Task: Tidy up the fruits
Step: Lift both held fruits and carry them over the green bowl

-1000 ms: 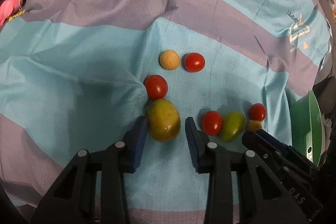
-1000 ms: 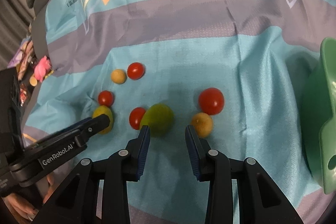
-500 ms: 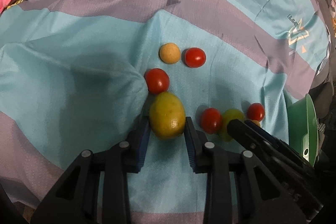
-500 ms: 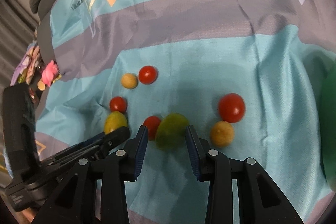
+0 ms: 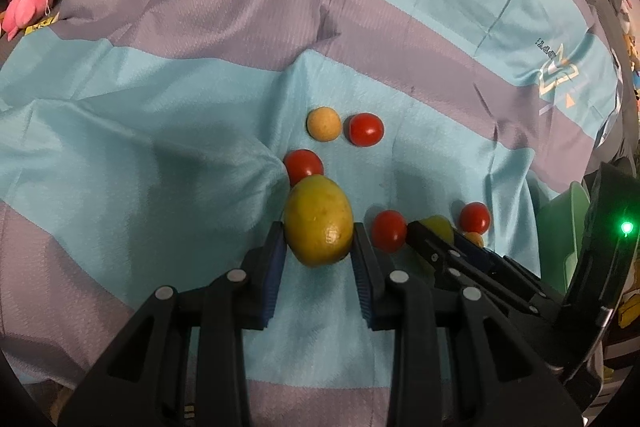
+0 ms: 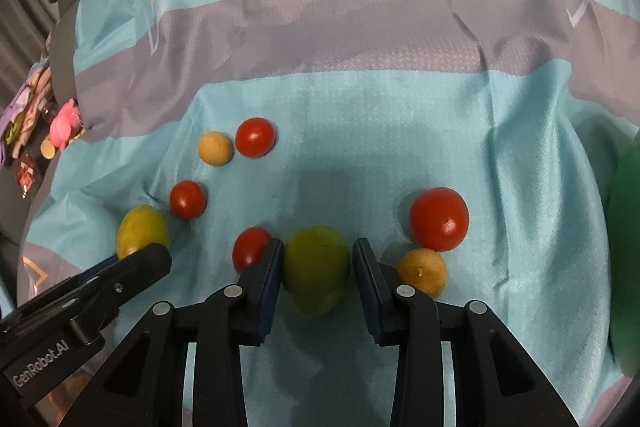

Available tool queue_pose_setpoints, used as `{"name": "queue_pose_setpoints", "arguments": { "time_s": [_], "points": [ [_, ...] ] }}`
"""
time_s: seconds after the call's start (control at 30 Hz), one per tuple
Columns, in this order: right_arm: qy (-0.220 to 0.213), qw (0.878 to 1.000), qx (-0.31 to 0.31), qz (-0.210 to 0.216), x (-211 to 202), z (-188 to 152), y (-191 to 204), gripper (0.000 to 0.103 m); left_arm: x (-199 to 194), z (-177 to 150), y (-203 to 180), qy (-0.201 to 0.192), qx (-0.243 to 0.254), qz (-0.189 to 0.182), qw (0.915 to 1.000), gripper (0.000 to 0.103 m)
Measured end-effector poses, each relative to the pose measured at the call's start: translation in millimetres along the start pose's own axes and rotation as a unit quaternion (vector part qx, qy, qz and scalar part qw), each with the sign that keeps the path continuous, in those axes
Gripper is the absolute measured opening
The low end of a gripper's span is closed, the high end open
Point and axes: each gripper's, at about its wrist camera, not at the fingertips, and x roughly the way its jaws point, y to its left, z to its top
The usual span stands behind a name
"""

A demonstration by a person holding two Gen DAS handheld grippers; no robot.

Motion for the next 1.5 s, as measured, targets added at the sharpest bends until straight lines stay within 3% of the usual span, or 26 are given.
{"name": "queue_pose_setpoints", "arguments": {
  "time_s": [0.27,0.67,0.87,1.07,1.5],
  "points": [
    [-0.023,0.999,0.016,0.020,-21,3,-10,0.035,-17,1,-15,-0.021,0.011,-0.005,0.9997,0.031],
    [-0.133,0.990,0.029,0.036,-114,11,-28,0.035,-56,11,-71,-0.076,0.067,-0.049,0.9937,0.032],
    [-0.185,0.982,0.021,0.015,-157,18,-32,0.035,-70,20,-106,-0.098,0.096,-0.075,0.9877,0.032],
    [-0.214,0.976,0.045,-0.008,-174,18,-53,0.035,-68,18,-144,-0.101,0.134,-0.104,0.9803,0.032],
    [-0.230,0.954,0.174,-0.089,-193,-8,-144,0.035,-23,-2,-225,-0.052,0.220,-0.155,0.9616,0.032]
  ]
}}
